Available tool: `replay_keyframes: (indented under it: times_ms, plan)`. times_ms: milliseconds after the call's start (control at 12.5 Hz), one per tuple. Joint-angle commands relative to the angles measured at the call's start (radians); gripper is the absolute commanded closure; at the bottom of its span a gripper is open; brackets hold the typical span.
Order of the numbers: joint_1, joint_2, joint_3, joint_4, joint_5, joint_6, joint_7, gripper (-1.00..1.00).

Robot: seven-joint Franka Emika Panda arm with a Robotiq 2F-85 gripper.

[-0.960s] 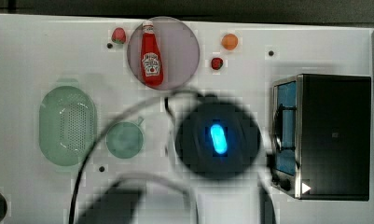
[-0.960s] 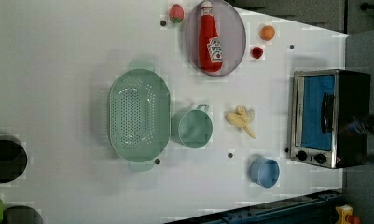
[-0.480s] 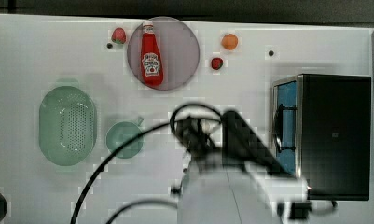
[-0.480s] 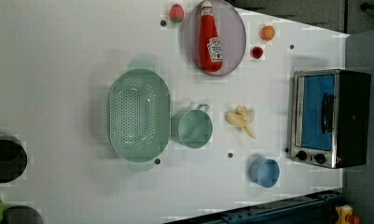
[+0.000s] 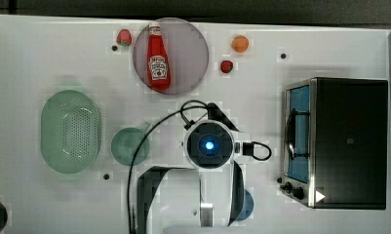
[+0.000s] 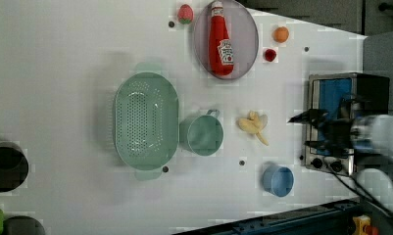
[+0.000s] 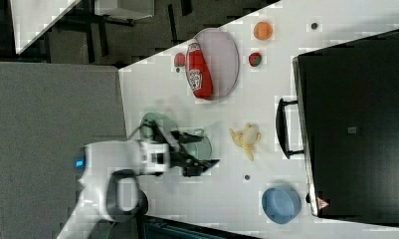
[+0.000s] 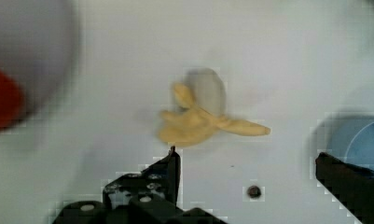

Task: Pick Banana and place it in mug.

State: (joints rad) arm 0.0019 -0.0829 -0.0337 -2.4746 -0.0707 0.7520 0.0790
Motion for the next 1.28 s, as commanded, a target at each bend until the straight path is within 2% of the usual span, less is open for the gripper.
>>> replay_keyframes:
  times_ms: [80, 480, 880, 960, 1280]
  plan:
    - [0.000, 0.031, -0.015, -0.024, 0.018, 0.151, -0.013, -1.00]
    - [0.000, 0.261, -0.014, -0.018, 0.027, 0.314, -0.013, -1.00]
    - [-0.001, 0.392, -0.007, -0.018, 0.027, 0.462, -0.013, -1.00]
    - [-0.001, 0.406, -0.006, -0.017, 0.027, 0.471, -0.013, -0.92]
    - [-0.002, 0.407, -0.004, -0.012, 0.027, 0.488, -0.013, 0.04]
